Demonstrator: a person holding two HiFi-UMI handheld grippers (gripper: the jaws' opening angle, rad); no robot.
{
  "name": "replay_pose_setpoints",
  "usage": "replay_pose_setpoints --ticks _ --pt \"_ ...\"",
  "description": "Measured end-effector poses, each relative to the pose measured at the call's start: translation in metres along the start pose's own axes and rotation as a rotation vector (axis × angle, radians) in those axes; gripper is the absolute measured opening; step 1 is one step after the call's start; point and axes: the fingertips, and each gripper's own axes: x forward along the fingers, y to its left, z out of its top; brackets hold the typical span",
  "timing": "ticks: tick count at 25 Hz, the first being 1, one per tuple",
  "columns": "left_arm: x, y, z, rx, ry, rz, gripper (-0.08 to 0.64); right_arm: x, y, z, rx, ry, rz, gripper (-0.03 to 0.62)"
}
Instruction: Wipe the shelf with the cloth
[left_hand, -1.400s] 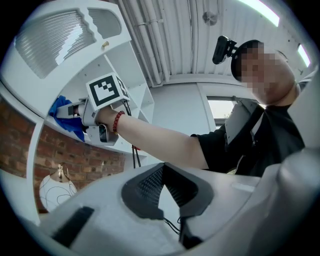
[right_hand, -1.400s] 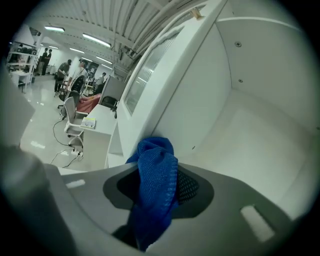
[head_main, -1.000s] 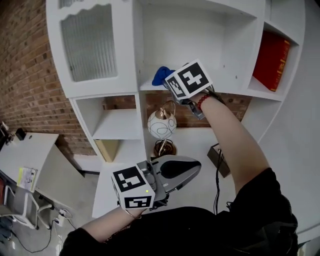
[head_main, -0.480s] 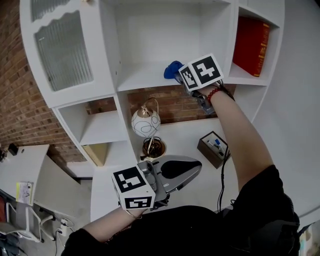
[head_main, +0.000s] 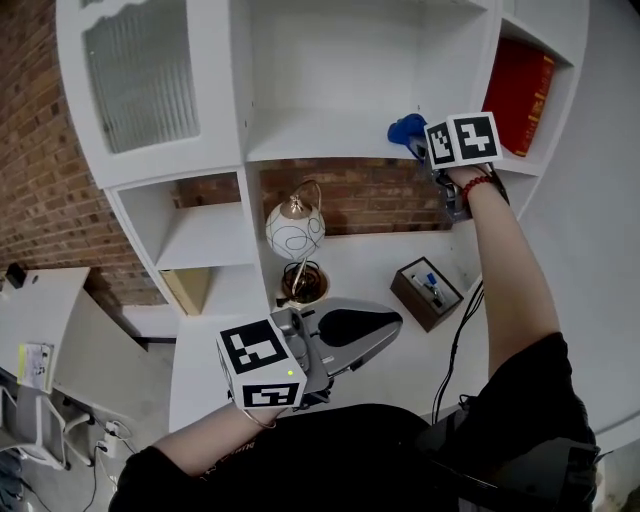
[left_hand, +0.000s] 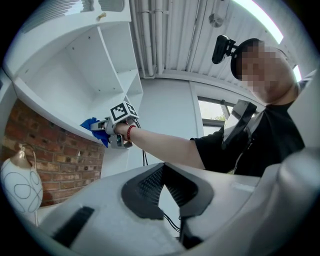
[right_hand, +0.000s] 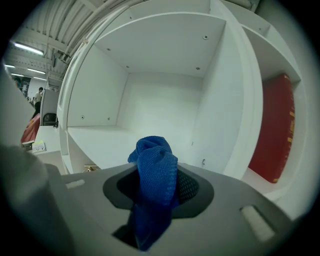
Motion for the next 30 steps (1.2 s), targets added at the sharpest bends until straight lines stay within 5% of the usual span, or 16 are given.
replay_pose_setpoints --ticks 5,9,14,20,24,30 --pt "-0.015 -0.003 0.003 -0.002 -0.019 0.019 -0.002 -0.001 -0.021 -0.010 0.084 0.016 -0.027 0.141" --pt "-0.037 -0.001 0.004 0.003 -0.040 0.056 -0.002 -0.005 -0.016 0.001 0.031 -0.028 -0.059 0.144" --pt "-0.070 0.005 0.003 -0.007 -0.061 0.125 -0.002 -0.014 0.103 0.058 0.052 -0.345 0.190 0.153" --pt "-0.099 0.005 -0.006 0.053 -0.027 0.189 -0.002 -0.008 0.255 0.085 0.052 -0.509 0.399 0.158" --pt "-0.115 0.011 -0.015 0.041 -0.021 0.238 -0.002 0.002 0.280 0.079 0.006 -0.520 0.380 0.158" --pt "-0.111 0.015 -0.022 0.020 -0.005 0.242 -0.002 0.006 0.258 0.070 -0.087 -0.527 0.281 0.158"
